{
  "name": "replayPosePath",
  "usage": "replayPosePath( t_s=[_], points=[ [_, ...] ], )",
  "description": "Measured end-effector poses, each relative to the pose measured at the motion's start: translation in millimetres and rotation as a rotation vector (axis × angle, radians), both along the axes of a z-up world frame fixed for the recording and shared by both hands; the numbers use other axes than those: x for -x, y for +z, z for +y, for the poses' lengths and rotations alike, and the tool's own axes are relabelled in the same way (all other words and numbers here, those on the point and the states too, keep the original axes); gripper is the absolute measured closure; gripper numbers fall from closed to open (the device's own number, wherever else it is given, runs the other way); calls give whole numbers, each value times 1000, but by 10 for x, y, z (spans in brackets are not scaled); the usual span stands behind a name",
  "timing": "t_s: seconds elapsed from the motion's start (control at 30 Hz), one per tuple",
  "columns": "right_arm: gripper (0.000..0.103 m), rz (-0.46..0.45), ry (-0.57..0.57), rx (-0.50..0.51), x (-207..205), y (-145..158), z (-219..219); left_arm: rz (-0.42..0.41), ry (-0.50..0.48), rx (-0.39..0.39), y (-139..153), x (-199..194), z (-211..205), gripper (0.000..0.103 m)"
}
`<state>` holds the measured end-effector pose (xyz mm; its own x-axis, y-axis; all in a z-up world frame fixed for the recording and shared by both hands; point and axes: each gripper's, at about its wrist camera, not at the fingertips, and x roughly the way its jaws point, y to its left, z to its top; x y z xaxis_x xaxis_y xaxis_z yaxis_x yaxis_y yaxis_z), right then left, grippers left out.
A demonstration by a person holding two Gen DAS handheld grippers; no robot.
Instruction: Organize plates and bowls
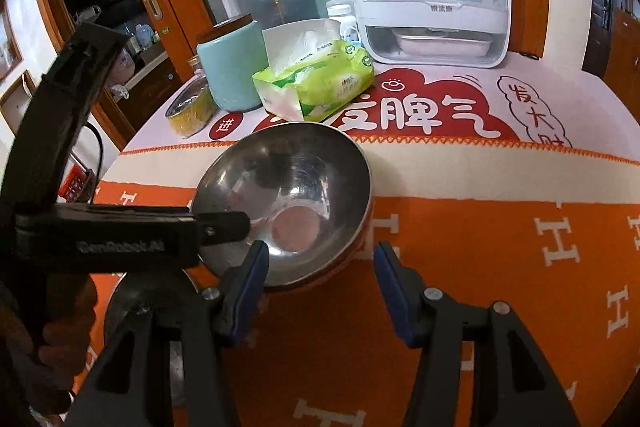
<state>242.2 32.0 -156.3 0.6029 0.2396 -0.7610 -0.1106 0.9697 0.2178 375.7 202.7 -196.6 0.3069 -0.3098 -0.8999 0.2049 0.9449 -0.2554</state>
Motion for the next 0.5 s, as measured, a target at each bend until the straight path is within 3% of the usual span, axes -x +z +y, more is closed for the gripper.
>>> replayPosePath(
  t_s=[0.3, 0.37, 0.5],
  points=[
    [67, 12, -20, -23, -4, -42, -23, 32, -15, 28, -96, -7, -90, 56],
    [71, 16, -31, -34, -4, -44, -51, 45, -16, 44, -115, -5, -92, 68],
    [79, 32, -58, -35, -7, -58, -90, 71, -10, 67, -158, -1, -104, 78]
  ],
)
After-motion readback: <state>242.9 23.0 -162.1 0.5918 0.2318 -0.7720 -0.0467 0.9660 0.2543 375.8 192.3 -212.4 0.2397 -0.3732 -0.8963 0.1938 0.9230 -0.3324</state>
